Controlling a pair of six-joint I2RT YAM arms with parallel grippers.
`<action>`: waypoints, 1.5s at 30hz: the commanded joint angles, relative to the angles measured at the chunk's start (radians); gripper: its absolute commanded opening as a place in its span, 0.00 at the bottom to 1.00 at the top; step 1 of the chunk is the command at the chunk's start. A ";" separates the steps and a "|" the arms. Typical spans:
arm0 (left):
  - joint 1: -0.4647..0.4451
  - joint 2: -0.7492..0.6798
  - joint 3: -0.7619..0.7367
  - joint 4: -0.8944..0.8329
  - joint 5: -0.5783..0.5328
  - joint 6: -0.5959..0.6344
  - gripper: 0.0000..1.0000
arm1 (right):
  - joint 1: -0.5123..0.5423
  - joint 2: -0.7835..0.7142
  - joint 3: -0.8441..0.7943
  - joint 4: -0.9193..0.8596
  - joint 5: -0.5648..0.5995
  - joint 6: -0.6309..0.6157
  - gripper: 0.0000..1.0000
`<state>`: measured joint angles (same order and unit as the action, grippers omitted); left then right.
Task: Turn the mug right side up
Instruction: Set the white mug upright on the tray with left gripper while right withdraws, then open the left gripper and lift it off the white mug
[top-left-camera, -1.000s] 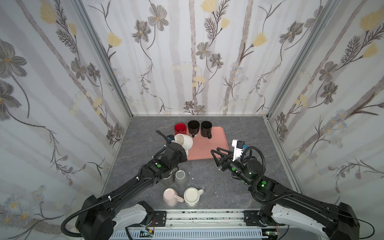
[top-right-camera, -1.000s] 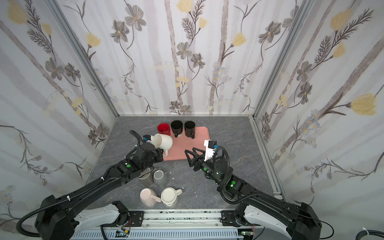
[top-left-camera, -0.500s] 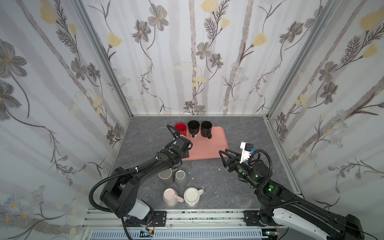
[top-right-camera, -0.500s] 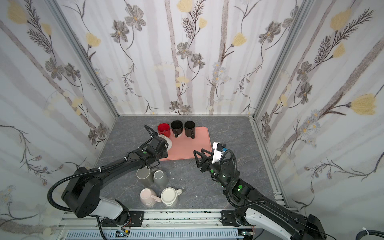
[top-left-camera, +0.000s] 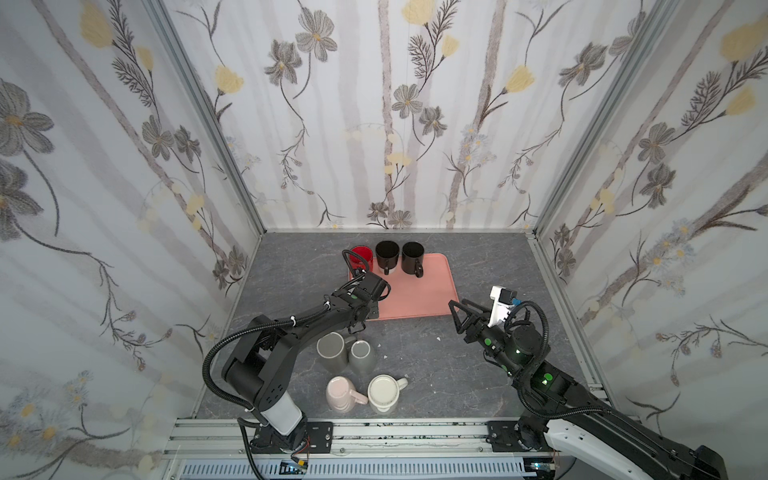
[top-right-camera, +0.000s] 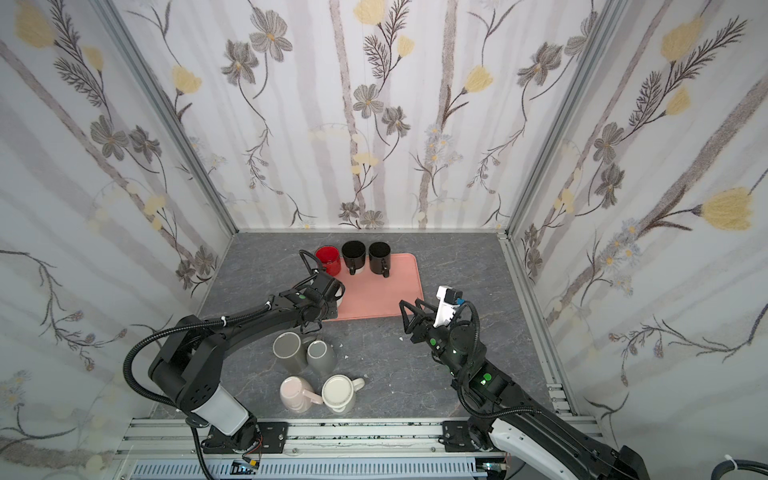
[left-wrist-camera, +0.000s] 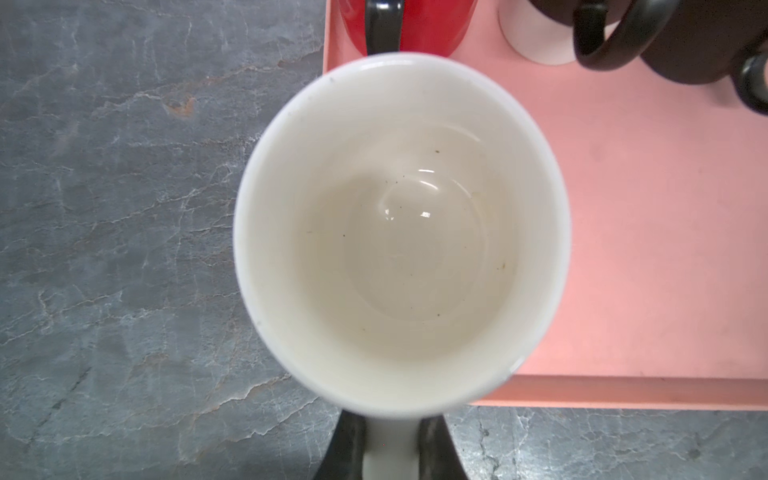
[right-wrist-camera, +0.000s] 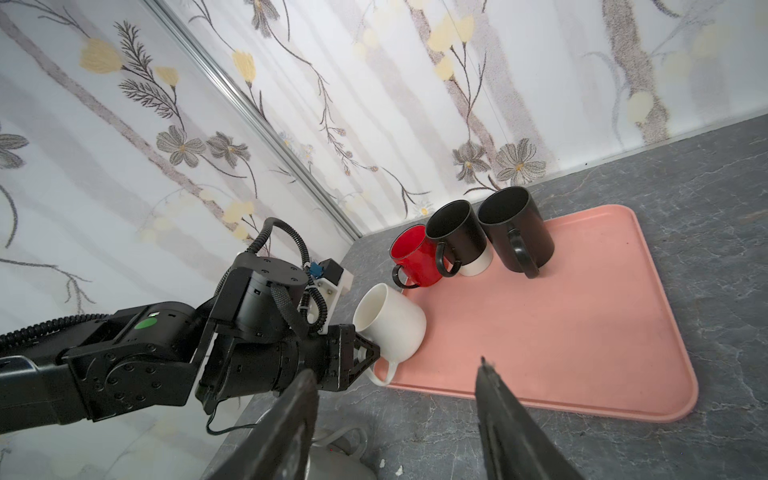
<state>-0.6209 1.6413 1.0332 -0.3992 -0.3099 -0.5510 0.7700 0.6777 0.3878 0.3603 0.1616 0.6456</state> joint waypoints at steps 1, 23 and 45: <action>0.000 0.004 0.027 -0.007 -0.036 0.000 0.00 | -0.013 -0.004 -0.006 0.017 -0.032 0.003 0.61; 0.001 0.018 0.049 -0.089 -0.031 0.000 0.30 | -0.087 -0.017 -0.054 0.042 -0.091 0.036 0.68; 0.000 -0.535 -0.109 0.191 0.104 -0.078 1.00 | 0.137 0.289 0.075 -0.057 -0.278 -0.180 0.76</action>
<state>-0.6212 1.1545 0.9623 -0.2981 -0.2344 -0.6048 0.8455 0.9108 0.4213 0.3420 -0.1001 0.5583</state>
